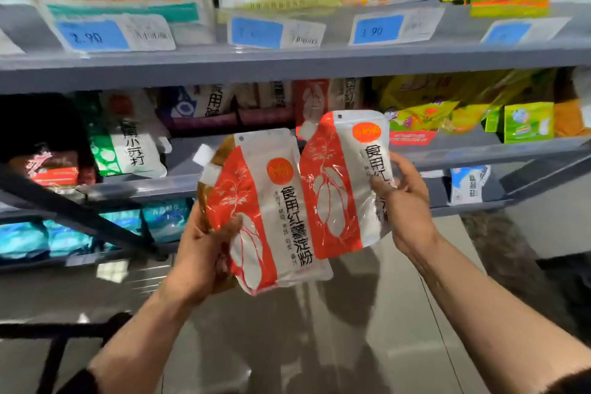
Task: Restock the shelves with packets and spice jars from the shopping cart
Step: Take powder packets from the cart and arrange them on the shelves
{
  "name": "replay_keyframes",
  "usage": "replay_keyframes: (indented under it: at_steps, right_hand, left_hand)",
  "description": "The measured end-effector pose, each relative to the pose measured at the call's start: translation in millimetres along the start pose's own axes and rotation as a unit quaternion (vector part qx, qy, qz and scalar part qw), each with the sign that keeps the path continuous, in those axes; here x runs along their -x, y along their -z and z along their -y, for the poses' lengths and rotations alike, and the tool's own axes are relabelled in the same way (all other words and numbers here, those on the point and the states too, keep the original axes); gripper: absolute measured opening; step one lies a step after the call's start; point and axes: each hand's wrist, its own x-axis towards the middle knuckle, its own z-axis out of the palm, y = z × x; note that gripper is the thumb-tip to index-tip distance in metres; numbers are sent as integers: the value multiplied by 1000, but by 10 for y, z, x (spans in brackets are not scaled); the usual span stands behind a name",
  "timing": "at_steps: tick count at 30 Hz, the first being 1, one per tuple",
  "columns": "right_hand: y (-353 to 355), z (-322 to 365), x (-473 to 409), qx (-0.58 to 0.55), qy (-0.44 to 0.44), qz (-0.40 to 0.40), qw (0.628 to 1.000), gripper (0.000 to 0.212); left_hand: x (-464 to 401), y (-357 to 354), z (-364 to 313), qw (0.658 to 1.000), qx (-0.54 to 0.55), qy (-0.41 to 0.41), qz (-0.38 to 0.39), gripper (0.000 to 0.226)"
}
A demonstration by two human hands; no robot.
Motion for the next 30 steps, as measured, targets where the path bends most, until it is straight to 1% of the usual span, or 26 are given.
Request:
replay_keyframes:
  at_steps: [3,5,11,14,17,19,20,21,22,25,27,28,29,30]
  right_hand:
    - [-170,-179,-311,-81,26,4,996,40]
    - [-273,-252,-535,-101,42,-1,994,41]
    - [-507,-369,-1134,-117,104,1,988,39]
    - [-591,-446,-1409,-115,107,-5,988,29]
    - [-650,-472,-1658,-116,103,-42,987,24]
    - [-652,-506,-1790,-91,106,-71,988,24]
    - [-644,-536,-1828,-66,109,-83,988,19]
    - [-640,-591,-1876,-27,119,-92,988,12]
    - [-644,-639,-1898,32,138,-99,985,12]
    - [-709,-713,-1868,200,174,-121,957,22]
    - [-750,-704,-1746,293,177,-169,924,41]
    - [-752,-721,-1671,346,208,-198,893,50]
    - [-753,-758,-1592,401,269,-206,851,53]
    - [-758,-820,-1551,447,343,-184,805,48]
  left_hand:
    - [-448,85,38,999,24,-10,-20,37]
    - [-712,140,50,999,15,-33,-7,40]
    - [-1197,145,83,996,10,-77,45,46]
    - [-1370,87,41,991,0,-113,67,46]
    - [-1554,46,-34,985,-30,-155,71,44]
    - [-1667,38,-49,985,-40,-156,65,38]
    - [-1721,44,-50,985,-42,-154,63,34]
    - [-1760,40,-47,986,-44,-152,60,33]
    - [-1800,50,-40,985,-51,-151,58,34]
    - [-1838,22,-30,985,-43,-158,47,30]
    - [-1826,5,-26,987,-35,-154,38,32]
    - [-1809,0,-29,988,-32,-149,35,33]
    - [-1790,-6,-35,988,-29,-147,30,33]
    - [-1777,-11,-35,989,-27,-146,28,33]
